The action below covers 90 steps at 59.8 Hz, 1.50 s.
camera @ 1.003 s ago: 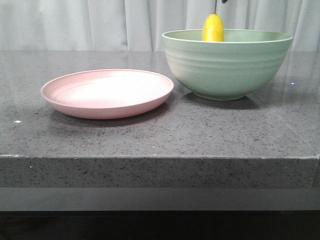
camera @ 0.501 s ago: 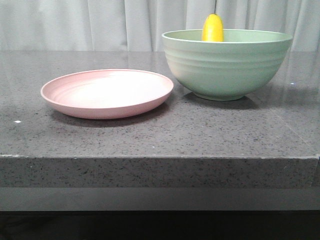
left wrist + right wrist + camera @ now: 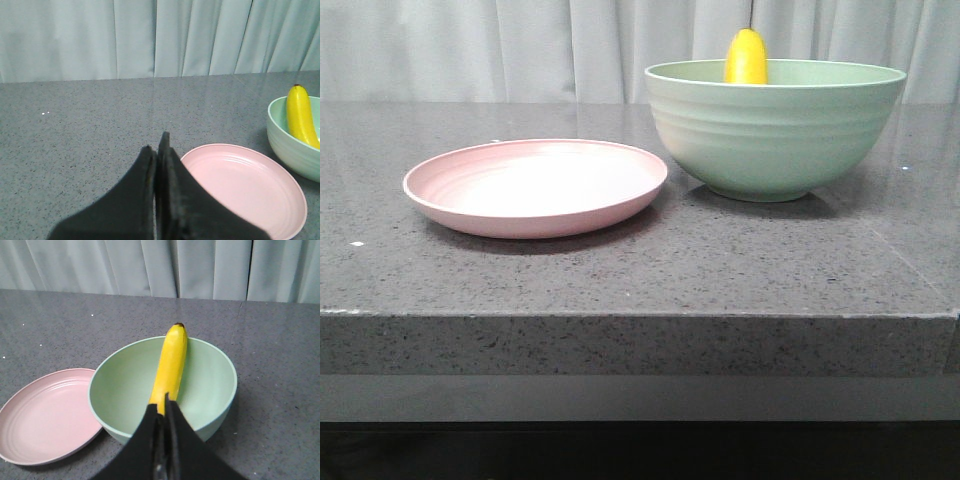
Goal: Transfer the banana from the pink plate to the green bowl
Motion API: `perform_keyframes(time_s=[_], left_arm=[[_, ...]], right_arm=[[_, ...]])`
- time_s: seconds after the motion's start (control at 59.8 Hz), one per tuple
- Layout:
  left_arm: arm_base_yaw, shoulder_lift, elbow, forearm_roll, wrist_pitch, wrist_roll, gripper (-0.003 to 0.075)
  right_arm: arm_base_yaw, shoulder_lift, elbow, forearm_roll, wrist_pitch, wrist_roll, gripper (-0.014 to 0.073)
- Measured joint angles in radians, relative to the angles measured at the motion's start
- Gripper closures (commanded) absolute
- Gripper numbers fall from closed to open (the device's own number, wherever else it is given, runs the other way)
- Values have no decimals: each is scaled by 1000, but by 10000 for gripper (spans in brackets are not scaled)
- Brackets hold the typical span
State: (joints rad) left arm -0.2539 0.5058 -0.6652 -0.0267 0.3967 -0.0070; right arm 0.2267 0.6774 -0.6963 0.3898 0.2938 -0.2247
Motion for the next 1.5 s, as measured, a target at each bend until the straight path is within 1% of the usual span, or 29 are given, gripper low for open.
perform_keyframes(time_s=[0.334, 0.501, 1.504], left_arm=[[0, -286, 185, 2, -8, 0, 741], [0, -378, 221, 2, -6, 0, 741], [0, -391, 221, 2, -6, 0, 741]], right_arm=[[0, -332, 217, 0, -13, -2, 662], [0, -426, 258, 0, -9, -2, 662], [0, -434, 263, 0, -8, -2, 662]])
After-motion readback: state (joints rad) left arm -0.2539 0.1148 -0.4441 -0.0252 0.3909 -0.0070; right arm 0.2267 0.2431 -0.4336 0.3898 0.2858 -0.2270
